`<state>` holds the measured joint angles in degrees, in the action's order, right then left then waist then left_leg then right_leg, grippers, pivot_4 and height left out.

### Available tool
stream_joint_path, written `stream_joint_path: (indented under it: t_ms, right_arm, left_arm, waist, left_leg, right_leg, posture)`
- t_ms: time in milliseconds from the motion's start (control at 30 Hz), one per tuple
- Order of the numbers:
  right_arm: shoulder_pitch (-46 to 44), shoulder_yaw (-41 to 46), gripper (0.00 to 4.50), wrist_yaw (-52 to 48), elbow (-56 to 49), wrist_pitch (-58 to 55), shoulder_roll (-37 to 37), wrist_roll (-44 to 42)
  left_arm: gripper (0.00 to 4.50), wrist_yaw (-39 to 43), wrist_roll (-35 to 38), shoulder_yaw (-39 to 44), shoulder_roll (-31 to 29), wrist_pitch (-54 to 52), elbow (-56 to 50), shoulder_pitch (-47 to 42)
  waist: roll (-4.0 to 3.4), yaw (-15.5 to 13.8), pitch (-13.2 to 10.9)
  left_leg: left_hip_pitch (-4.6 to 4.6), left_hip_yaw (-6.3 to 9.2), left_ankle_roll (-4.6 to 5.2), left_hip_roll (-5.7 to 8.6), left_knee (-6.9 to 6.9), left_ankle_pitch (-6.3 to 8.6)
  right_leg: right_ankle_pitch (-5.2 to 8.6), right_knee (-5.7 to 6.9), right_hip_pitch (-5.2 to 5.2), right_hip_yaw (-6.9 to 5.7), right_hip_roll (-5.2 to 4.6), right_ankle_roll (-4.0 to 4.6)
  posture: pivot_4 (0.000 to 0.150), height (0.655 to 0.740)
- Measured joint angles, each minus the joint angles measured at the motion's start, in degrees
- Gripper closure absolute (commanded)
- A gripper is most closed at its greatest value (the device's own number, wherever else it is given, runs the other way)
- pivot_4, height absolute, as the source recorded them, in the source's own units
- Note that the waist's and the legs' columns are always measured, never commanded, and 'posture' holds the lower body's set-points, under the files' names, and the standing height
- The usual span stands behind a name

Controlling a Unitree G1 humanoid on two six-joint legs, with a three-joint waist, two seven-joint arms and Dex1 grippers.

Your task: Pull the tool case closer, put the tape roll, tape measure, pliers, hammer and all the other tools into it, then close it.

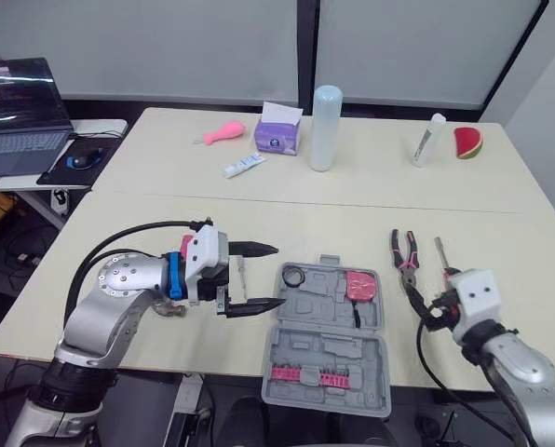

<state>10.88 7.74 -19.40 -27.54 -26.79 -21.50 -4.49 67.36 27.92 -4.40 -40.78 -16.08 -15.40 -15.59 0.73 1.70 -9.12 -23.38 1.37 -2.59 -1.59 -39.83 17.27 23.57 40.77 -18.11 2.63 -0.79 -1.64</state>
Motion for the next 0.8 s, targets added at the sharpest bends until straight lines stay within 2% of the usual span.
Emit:
stream_joint_path:
  t_ms: [233, 600, 700, 800]
  right_arm:
    - [-6.5, -2.1, 0.89, 6.9, 8.9, -3.9, 4.4, 3.0]
    - [-14.1, -2.0, 0.89, 12.6, 20.9, -4.5, 8.4, 3.2]
    - [-14.3, -2.0, 1.42, 13.3, 21.3, -4.1, 8.8, 3.2]
    - [-14.3, -2.0, 2.16, 13.5, 21.4, -3.8, 9.4, 2.9]
  left_arm:
    - [0.00, 0.6, -1.6, -2.3, 0.2, -0.1, 0.0, -0.6]
    - [0.00, 0.6, 1.1, -2.9, 3.6, -3.7, -1.2, -3.4]
    - [0.00, 0.2, 1.3, -2.8, 4.0, -4.6, -1.9, -3.7]
    - [0.00, -0.3, 1.4, -2.8, 4.0, -5.0, -2.2, -3.9]
  waist:
    - [-0.01, 0.1, 0.0]
    - [-0.02, 0.1, 0.0]
    - [-0.02, 0.1, 0.0]
    - [-0.02, 0.1, 0.0]
  left_leg:
    - [-0.02, -0.02, -0.01, -0.01, -0.01, -0.01]
    - [-0.03, -0.02, -0.03, -0.03, -0.01, -0.02]
    - [-0.04, -0.03, -0.03, -0.03, -0.02, -0.02]
    - [-0.04, -0.01, -0.03, -0.02, -0.02, -0.02]
  right_leg:
    - [0.00, 0.05, -0.06, 0.01, 0.00, 0.00]
    - [0.00, 0.07, -0.09, 0.01, 0.00, 0.00]
    - [0.00, 0.06, -0.08, 0.03, 0.00, 0.00]
    - [0.00, 0.07, -0.08, 0.01, 0.00, 0.00]
  posture:
    - [0.150, 0.7161]
    - [0.150, 0.7161]
    - [0.150, 0.7161]
    - [0.150, 0.7161]
